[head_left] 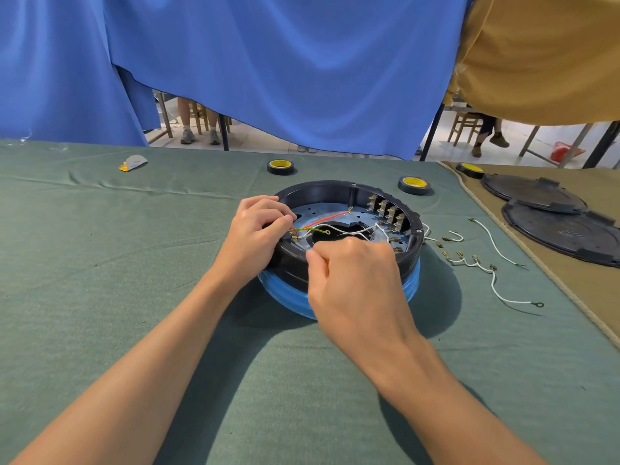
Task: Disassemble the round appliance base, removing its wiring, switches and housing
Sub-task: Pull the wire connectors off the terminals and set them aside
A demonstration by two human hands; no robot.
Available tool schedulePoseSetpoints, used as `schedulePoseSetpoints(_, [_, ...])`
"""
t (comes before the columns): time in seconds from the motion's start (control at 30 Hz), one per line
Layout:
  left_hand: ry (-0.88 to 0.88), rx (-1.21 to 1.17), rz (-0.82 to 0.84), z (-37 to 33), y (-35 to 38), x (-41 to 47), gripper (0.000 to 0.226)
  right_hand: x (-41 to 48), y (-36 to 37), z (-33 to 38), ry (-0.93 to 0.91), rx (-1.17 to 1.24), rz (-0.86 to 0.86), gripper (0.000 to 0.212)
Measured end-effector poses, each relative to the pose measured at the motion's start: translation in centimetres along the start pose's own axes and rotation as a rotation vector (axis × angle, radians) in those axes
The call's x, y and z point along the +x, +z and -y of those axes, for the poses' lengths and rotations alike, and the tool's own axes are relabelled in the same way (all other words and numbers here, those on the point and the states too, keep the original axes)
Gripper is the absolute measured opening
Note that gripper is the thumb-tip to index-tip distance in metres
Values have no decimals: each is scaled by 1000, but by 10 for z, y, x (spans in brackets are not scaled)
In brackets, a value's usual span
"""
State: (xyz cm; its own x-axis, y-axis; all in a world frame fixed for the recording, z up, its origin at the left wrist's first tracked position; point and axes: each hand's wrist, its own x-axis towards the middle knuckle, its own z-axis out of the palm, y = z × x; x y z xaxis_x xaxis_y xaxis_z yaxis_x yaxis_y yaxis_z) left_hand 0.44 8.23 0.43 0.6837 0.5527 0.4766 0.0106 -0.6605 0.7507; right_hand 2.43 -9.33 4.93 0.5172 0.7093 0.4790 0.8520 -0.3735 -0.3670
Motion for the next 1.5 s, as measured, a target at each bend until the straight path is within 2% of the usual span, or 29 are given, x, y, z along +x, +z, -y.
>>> schedulePoseSetpoints(0.37, [-13, -6, -4, 0, 1, 0, 29, 2, 1, 5, -53, -91, 38, 16])
schedulePoseSetpoints(0.57, [-16, -16, -11, -1, 1, 0, 27, -2, 8, 19, -83, -182, 25, 27])
schedulePoseSetpoints(0.7, [-16, -14, -12, -1, 1, -1, 27, -1, 7, 18, -51, -179, -15, 16])
schedulePoseSetpoints(0.97, [-8, -28, -8, -1, 0, -1, 34, -7, 13, 4, -24, -104, -58, 17])
schedulePoseSetpoints(1.17, [-5, -11, -1, -1, 1, -1, 34, -3, 9, 1, -43, -127, -15, 17])
schedulePoseSetpoints(1.3, [-7, -7, 0, -1, 0, -1, 33, -2, 9, 12, -24, -216, 26, 17])
schedulePoseSetpoints(1.43, [-21, 9, 11, -1, 0, -1, 27, -5, 10, 33, 52, -278, -48, 10])
schedulePoseSetpoints(1.5, [-18, 3, 8, -1, 0, -1, 29, -5, 11, 36, 54, -334, -56, 14])
